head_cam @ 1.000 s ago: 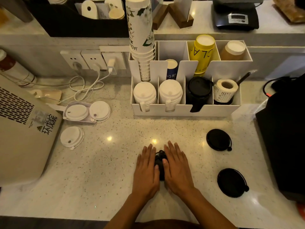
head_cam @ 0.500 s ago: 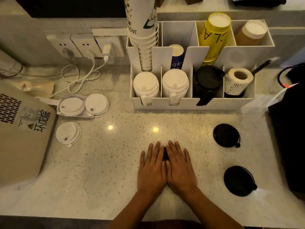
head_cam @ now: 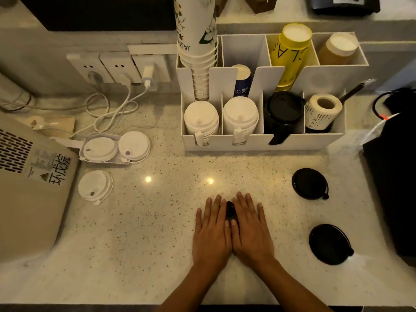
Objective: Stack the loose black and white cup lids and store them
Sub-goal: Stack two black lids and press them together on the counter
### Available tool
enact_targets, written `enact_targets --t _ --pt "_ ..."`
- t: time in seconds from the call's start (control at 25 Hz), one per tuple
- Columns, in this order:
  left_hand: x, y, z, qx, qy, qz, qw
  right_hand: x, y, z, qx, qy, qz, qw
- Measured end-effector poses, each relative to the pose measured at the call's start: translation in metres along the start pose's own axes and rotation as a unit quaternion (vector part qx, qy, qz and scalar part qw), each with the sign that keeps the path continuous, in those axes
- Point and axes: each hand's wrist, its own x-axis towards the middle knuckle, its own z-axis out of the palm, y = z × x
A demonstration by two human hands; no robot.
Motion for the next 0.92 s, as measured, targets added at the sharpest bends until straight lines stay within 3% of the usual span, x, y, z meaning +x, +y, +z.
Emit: enact_targets --t 0.32,0.92 --pt "0.003 -0.004 0.005 0.006 0.009 0.016 1.0 0.003 0.003 0.008 -0.025 0.004 0.002 1.0" --pt "0.001 -0.005 0.012 -0.041 0.049 0.002 0.998 0.003 0.006 0.014 0.026 0.05 -0.026 0.998"
